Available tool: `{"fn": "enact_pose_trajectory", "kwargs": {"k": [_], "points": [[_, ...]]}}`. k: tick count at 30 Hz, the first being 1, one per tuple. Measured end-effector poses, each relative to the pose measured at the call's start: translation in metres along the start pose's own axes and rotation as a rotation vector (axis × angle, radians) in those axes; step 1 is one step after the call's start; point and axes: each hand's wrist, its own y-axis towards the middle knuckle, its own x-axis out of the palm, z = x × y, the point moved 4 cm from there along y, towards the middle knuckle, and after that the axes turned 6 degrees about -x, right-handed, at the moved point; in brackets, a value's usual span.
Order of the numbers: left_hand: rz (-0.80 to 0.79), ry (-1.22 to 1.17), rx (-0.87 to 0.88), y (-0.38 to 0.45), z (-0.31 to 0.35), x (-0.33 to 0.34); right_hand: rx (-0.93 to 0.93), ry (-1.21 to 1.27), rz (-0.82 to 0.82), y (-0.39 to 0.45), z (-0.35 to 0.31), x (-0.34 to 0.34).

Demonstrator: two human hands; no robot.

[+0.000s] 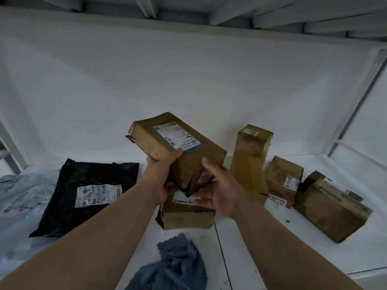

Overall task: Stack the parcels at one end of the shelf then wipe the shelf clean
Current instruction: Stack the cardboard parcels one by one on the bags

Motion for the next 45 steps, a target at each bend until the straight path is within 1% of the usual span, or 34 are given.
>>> {"fn": "enact_pose_trajectory", "kwargs": {"k": [3,6,9,14,19,22,26,29,32,34,39,41,45], "points": [[0.000,0.005,-0.062,0.006,0.003,-0.009,0.006,-0.045,0.035,0.000,-0.005,-0.012],[-0.061,0.037,-0.137,0.004,0.001,-0.008,0.000,0.043,0.069,0.002,-0.009,-0.019],[-0.061,0.036,-0.155,0.002,-0.004,-0.007,-0.002,0.061,0.120,0.004,-0.011,-0.022],[-0.048,0.021,-0.129,0.004,-0.007,-0.010,0.005,0.059,0.073,0.005,-0.005,-0.024],[-0.046,0.101,-0.084,-0.002,-0.004,-0.003,0.012,0.085,-0.005,0.004,-0.003,-0.019],[-0.048,0.129,-0.053,-0.005,-0.005,0.001,0.014,0.105,-0.014,0.004,-0.003,-0.018],[-0.018,0.028,-0.066,-0.008,-0.006,-0.001,-0.036,0.261,0.020,0.005,-0.005,-0.026],[0.008,-0.010,-0.003,-0.012,-0.003,-0.003,-0.062,0.298,0.052,0.005,-0.007,-0.035],[0.080,-0.069,0.070,-0.016,-0.001,-0.007,-0.059,0.306,0.041,0.004,-0.006,-0.036],[0.108,-0.023,0.116,-0.014,0.000,-0.011,-0.043,0.327,0.035,0.004,-0.004,-0.036],[0.103,0.194,0.183,-0.015,-0.002,-0.007,0.047,0.351,0.019,0.001,0.001,-0.040],[0.119,0.267,0.205,-0.017,-0.002,0.000,0.055,0.336,0.021,0.001,0.000,-0.041],[0.263,0.467,0.258,-0.023,0.001,0.004,-0.025,0.321,0.018,0.001,-0.010,-0.045]]}}
